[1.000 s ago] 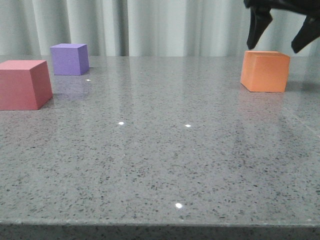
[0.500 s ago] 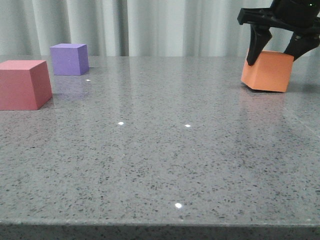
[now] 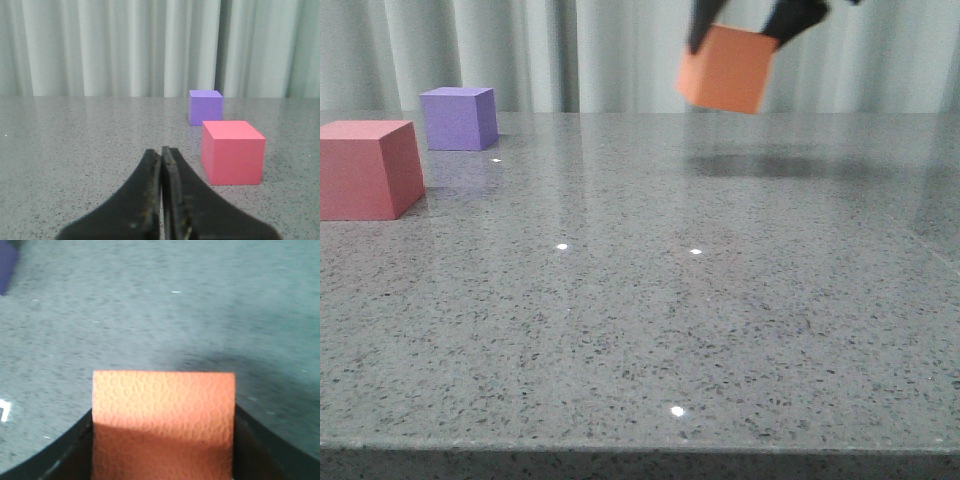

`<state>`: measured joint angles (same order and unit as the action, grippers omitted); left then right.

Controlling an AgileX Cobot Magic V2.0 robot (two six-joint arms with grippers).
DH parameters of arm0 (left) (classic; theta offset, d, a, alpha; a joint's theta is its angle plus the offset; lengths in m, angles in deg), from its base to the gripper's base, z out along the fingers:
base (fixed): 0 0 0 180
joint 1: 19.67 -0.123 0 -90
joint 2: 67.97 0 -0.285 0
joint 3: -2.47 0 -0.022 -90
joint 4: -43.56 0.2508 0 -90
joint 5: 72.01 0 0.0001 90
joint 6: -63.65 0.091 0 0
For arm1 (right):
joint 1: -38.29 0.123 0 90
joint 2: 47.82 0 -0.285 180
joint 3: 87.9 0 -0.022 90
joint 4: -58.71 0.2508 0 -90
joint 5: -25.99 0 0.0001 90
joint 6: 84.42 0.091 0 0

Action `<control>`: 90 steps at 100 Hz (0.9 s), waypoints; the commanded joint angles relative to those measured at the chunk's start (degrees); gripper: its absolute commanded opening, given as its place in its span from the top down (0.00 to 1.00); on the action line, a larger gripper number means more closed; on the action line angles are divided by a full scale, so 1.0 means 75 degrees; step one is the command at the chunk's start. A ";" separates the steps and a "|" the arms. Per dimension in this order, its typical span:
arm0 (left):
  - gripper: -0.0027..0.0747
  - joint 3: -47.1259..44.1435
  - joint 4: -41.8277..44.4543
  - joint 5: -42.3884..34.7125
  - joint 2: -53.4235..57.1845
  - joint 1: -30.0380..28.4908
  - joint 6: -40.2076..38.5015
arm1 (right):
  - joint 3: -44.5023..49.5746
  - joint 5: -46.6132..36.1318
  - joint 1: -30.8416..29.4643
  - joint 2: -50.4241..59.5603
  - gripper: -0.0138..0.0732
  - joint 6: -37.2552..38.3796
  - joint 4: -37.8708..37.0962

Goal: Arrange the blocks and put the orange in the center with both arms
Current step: 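Lift the orange cube with the right gripper and carry it toward the table center, then set the orange cube down and open the right gripper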

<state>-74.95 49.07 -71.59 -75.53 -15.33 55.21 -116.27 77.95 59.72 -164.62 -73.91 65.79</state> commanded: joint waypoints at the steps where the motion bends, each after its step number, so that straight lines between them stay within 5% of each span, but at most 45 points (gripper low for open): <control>1: 0.99 -0.0325 -0.0009 -0.0620 0.0284 -0.0014 -0.0004 | -0.0656 -0.0233 0.0421 0.0084 0.44 0.0479 -0.0395; 31: 0.99 -0.0325 -0.0009 -0.0620 0.0284 -0.0014 -0.0004 | -0.2292 -0.0157 0.1319 -0.1146 0.44 0.1312 -0.1034; 62: 0.99 -0.0325 -0.0009 -0.0620 0.0284 -0.0014 -0.0004 | -0.2480 0.0017 0.1455 -0.1603 0.43 0.1469 -0.1034; 90: 0.99 -0.0325 -0.0009 -0.0620 0.0284 -0.0014 -0.0004 | -0.2480 0.0120 0.1455 -0.1677 0.12 0.1469 -0.1026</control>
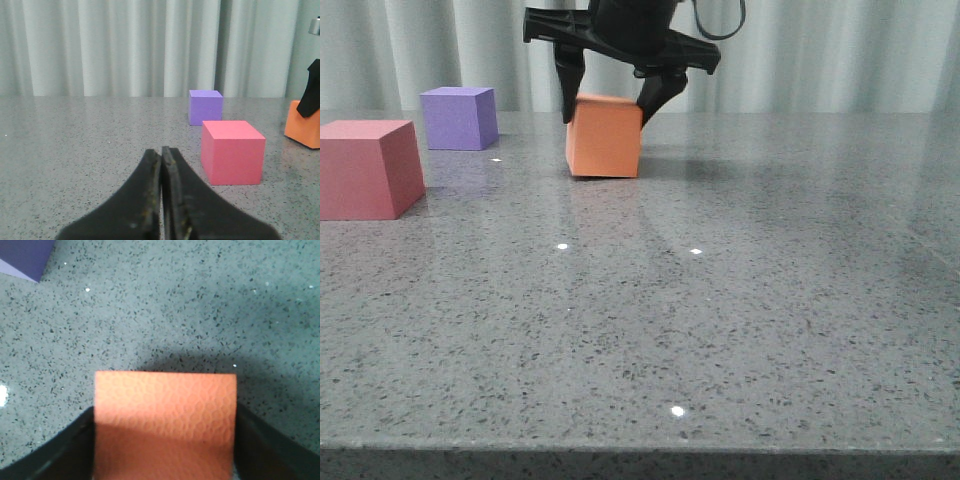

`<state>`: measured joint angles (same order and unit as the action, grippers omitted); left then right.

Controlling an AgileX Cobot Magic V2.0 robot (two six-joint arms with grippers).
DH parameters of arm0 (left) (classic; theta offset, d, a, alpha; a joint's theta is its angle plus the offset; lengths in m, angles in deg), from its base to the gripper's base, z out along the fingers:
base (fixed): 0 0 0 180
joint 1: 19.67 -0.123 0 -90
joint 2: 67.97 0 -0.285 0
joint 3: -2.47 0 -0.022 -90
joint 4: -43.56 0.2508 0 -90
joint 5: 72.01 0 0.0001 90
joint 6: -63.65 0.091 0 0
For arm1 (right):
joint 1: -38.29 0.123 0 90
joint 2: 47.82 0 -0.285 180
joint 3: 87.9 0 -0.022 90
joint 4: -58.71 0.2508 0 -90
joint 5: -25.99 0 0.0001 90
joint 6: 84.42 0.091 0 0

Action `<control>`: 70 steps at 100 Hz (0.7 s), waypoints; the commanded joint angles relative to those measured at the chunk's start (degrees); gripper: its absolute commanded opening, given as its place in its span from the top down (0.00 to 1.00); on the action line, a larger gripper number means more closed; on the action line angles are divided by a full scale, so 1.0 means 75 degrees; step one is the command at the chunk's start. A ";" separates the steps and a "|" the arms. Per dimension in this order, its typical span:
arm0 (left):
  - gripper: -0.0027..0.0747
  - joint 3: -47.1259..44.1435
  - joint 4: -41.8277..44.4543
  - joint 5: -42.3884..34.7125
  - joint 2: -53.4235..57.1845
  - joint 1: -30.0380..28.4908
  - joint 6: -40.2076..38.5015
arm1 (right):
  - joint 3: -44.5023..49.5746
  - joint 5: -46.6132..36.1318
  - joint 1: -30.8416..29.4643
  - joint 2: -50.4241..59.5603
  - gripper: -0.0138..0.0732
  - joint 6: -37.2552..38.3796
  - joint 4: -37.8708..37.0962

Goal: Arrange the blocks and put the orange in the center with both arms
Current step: 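Set the orange cube down and open the right gripper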

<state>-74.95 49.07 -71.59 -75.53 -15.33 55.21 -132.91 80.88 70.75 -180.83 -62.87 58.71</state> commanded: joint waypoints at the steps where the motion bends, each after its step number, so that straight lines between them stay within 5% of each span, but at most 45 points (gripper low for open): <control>1: 0.99 -0.0325 -0.0009 -0.0620 0.0284 -0.0014 -0.0004 | -0.0262 -0.0269 -0.0015 0.0485 0.11 -0.0005 -0.0082; 39: 0.99 -0.0325 -0.0009 -0.0620 0.0284 -0.0014 -0.0004 | -0.0417 0.0158 -0.0104 0.1003 0.09 -0.0273 -0.0092; 70: 0.99 -0.0325 -0.0009 -0.0620 0.0284 -0.0014 -0.0004 | -0.0277 0.1034 -0.0979 0.2175 0.09 -0.1282 -0.0092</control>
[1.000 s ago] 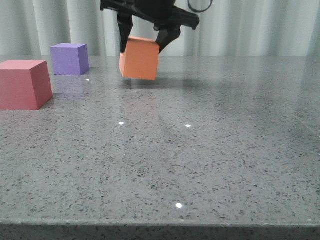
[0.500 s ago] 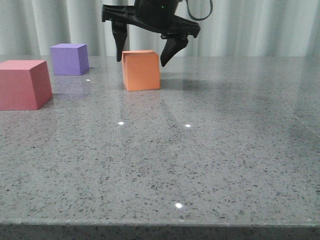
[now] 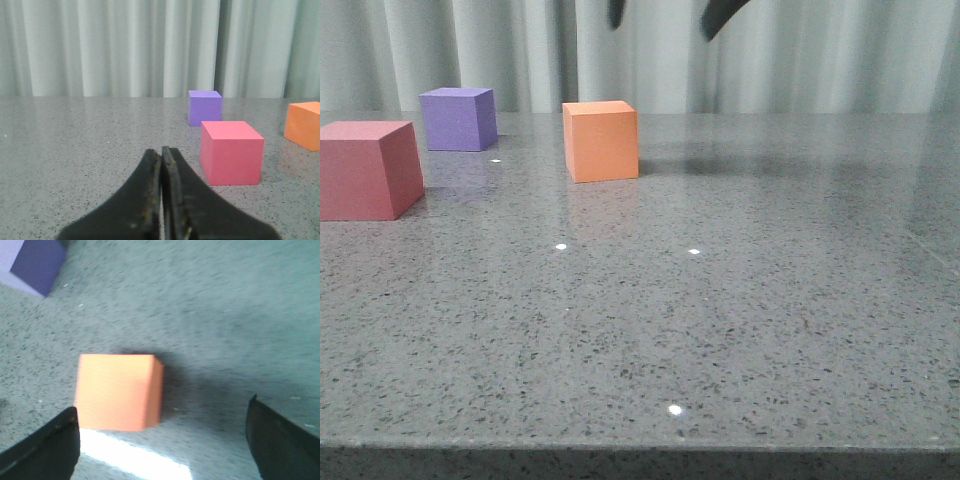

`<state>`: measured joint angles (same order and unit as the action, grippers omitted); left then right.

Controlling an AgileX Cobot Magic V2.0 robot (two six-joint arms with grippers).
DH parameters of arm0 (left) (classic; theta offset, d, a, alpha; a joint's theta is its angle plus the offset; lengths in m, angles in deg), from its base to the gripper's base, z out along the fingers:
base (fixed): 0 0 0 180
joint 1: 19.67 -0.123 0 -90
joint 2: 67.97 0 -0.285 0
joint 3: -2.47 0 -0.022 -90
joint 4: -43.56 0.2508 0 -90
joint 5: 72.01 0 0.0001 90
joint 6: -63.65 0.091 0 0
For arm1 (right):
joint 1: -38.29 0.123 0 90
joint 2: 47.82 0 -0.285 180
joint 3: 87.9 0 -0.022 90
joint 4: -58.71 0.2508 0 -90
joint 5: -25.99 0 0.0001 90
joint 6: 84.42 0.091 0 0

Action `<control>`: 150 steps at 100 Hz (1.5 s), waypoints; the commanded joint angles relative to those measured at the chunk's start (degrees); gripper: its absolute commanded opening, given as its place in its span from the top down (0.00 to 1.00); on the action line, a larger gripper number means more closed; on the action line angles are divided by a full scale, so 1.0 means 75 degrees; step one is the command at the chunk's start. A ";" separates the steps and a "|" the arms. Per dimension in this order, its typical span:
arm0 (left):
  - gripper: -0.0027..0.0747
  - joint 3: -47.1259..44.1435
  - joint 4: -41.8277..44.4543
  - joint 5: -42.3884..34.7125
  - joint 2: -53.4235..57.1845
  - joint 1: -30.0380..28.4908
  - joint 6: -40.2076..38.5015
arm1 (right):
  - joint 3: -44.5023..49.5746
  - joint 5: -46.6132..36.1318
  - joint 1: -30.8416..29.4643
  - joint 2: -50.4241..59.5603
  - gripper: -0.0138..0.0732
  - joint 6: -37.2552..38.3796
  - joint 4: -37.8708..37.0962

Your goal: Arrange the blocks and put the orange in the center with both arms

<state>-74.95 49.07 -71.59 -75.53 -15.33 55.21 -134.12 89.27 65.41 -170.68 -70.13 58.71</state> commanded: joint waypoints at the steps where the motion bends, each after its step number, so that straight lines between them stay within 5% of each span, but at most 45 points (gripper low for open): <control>1: 0.99 -0.0325 -0.0009 -0.0620 0.0284 -0.0014 -0.0004 | -0.0103 -0.0055 -0.0290 0.0883 0.09 -0.0358 -0.0092; 27: 0.99 -0.0325 -0.0009 -0.0620 0.0284 -0.0014 -0.0004 | 0.1416 -0.0086 -0.1203 0.2493 0.09 -0.0558 -0.0716; 79: 0.99 -0.0325 -0.0009 -0.0620 0.0284 -0.0014 -0.0004 | 0.7746 -0.2254 -0.3255 0.7491 0.09 -0.0558 -0.0753; 118: 0.99 -0.0325 -0.0009 -0.0620 0.0284 -0.0014 -0.0004 | 1.1506 -0.4591 -0.3434 1.1088 0.09 -0.0533 -0.0854; 150: 0.99 -0.0325 -0.0009 -0.0620 0.0284 -0.0014 -0.0004 | 1.2804 -0.6390 -0.3434 1.1489 0.09 -0.0533 -0.0866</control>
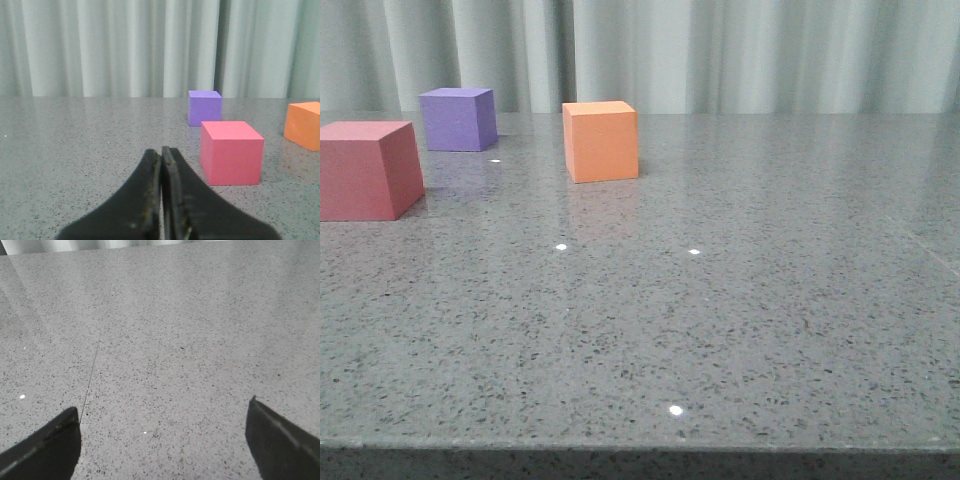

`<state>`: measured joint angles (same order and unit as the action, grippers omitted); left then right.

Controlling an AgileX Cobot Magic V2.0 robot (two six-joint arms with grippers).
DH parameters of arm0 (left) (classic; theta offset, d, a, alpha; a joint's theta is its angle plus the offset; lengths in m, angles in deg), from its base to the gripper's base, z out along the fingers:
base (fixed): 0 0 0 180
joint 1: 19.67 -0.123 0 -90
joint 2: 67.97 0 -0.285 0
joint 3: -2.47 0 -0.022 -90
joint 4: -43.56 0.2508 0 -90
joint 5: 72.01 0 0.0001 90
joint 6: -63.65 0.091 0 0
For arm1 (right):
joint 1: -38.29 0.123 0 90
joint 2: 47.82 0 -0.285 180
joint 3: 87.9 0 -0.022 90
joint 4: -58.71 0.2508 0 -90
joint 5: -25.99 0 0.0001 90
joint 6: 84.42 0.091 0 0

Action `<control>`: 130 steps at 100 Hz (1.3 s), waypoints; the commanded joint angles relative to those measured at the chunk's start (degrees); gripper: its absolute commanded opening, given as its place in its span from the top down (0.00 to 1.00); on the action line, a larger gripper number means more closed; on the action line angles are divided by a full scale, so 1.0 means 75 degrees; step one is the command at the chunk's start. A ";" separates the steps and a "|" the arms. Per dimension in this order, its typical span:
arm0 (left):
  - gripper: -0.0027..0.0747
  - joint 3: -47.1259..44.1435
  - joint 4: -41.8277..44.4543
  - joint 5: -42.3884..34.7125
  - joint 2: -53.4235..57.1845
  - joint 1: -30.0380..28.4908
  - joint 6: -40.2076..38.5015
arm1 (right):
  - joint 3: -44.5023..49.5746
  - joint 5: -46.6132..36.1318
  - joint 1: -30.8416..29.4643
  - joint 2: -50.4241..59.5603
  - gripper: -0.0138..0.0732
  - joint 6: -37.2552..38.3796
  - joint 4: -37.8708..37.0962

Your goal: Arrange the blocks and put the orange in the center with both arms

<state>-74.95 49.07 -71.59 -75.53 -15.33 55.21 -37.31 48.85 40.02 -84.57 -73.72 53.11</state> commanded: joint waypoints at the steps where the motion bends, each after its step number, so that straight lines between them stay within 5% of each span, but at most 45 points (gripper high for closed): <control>1: 0.99 -0.0325 -0.0009 -0.0620 0.0284 -0.0014 -0.0004 | -0.0097 -0.1029 -0.0049 0.0008 0.09 -0.0055 -0.0120; 20: 0.99 -0.0325 -0.0009 -0.0620 0.0284 -0.0014 -0.0004 | -0.0097 -0.1271 -0.0049 0.0008 0.26 -0.0055 -0.0120; 50: 0.99 -0.0325 -0.0009 -0.0620 0.0284 -0.0014 -0.0004 | -0.0097 -0.1233 -0.0049 0.0008 0.93 -0.0055 -0.0120; 70: 0.99 -0.0296 -0.0092 -0.0747 0.0284 -0.0014 -0.0004 | -0.0097 -0.1227 -0.0049 0.0008 0.92 -0.0055 -0.0120; 90: 0.99 0.0352 -0.1725 -0.0361 0.0223 -0.0014 -0.0004 | -0.0097 -0.1227 -0.0049 0.0008 0.92 -0.0055 -0.0120; 130: 0.99 0.4049 -0.1517 0.3343 -0.2233 -0.0014 -0.0004 | -0.0097 -0.1227 -0.0049 0.0008 0.92 -0.0055 -0.0120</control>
<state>-52.33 36.85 -50.23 -86.08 -15.33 55.21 -36.53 44.16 40.02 -84.57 -73.72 52.99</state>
